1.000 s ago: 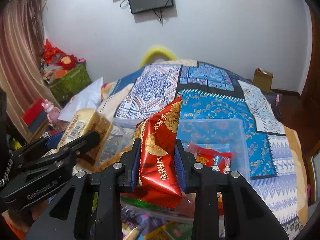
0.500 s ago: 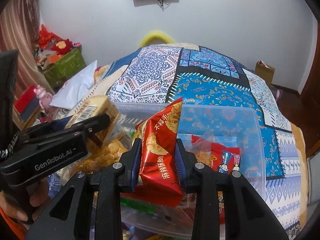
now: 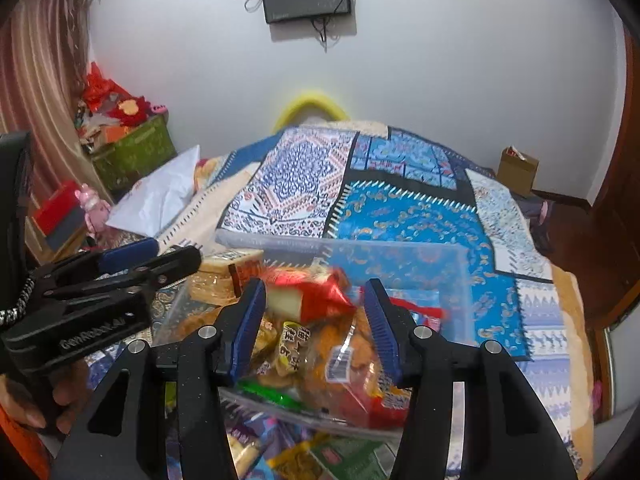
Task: Organize snacks
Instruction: 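Lower the wafer block into the box with the left tool while the right drops the chip bag, then grasp the green jelly cup with the left tool while the right tool grasps the green sachet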
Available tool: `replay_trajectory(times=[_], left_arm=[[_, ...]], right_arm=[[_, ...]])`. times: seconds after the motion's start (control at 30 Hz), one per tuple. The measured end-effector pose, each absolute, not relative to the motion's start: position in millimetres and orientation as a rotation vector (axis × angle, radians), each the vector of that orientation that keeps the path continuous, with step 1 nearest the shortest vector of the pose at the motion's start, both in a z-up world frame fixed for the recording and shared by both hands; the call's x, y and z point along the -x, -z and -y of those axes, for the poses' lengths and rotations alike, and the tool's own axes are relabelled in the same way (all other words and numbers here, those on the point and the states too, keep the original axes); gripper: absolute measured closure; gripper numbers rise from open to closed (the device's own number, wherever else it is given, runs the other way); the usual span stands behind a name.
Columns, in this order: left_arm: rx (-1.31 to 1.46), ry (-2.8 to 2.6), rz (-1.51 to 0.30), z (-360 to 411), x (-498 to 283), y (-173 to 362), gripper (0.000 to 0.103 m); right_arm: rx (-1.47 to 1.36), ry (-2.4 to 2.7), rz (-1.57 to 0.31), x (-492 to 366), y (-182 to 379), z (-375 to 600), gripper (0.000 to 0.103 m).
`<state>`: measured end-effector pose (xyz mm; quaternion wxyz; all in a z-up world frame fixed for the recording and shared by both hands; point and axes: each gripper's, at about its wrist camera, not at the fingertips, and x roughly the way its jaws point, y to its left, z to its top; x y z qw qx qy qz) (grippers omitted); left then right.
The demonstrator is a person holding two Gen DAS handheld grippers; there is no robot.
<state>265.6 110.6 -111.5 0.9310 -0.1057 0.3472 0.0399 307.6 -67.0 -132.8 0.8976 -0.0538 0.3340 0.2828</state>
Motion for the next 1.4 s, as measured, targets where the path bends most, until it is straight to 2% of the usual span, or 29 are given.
replay_trajectory(times=[0.23,0.47,0.9,1.4], left_arm=[[0.203,-0.088,-0.69,-117,-227,98,0.041],[0.181,-0.121,-0.744,-127,-196,116,0.041],[0.235,-0.131,-0.929,-136,-177,192,0.041],[0.247,-0.134,-1.024,-134,-210,243,0.041]], right_arm=[[0.116,-0.573,-0.656,-286,124,93,0.047],[0.111,-0.547,-0.682,-272,136,118,0.041],[0.102,-0.553,-0.859,-254,198,131,0.04],[0.128,-0.541,-0.911,-274,229,118,0.04]])
